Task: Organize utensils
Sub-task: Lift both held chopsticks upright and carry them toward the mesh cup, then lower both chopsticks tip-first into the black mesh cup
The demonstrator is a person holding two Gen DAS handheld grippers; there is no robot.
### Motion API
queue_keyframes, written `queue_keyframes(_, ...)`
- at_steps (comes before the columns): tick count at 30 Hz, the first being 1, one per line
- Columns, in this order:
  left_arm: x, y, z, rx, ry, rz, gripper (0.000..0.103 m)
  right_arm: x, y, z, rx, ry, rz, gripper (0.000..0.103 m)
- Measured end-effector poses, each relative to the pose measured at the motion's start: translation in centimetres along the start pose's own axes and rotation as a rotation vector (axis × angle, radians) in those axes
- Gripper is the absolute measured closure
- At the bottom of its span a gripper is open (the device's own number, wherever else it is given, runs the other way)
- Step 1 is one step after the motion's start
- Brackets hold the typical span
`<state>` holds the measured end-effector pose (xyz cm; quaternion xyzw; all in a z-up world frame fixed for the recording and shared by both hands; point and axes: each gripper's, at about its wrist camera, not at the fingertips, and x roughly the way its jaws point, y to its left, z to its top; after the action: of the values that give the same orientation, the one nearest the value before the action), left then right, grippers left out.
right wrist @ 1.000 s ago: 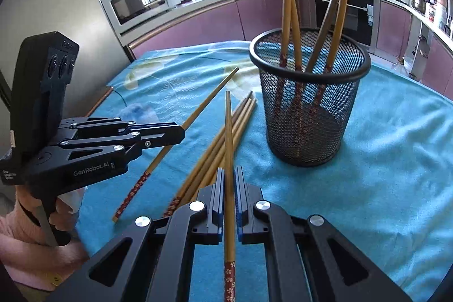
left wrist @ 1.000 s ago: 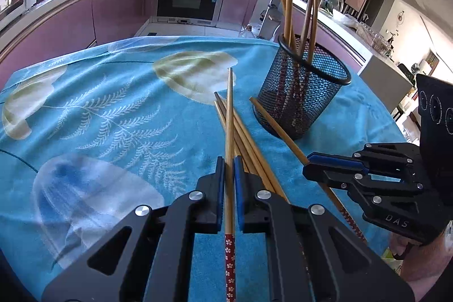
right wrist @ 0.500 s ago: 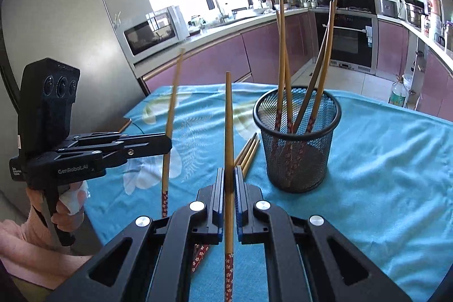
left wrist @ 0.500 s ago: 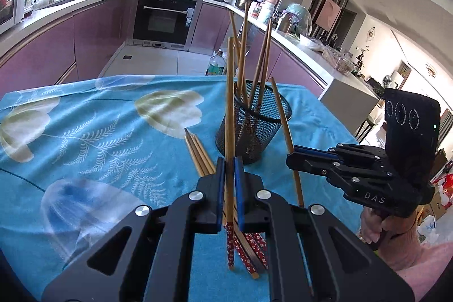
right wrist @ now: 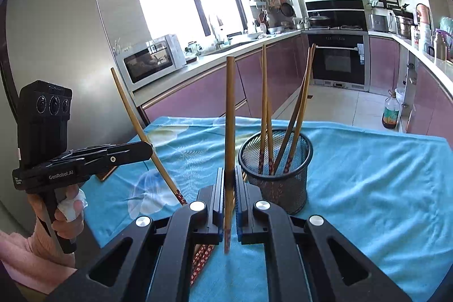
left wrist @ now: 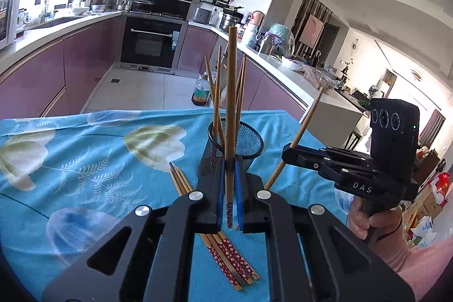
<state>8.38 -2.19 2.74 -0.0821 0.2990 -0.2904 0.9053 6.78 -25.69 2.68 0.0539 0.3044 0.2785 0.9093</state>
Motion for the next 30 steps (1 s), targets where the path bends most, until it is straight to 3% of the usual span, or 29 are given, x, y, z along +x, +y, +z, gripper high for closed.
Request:
queue_keyframes(18, -0.4, -1.8, 5.7, 0.037, -0.12, -0.02, 0.096, -3.3, -0.8, 5.0, -0.058, -0.134, -0.026, 0.097)
queue_keyframes(30, 1.0, -2.7, 8.3, 0.072, -0.139, 0.015, 0.096, -3.5, -1.4, 7.4, -0.073, -0.194, -0.073, 0.097)
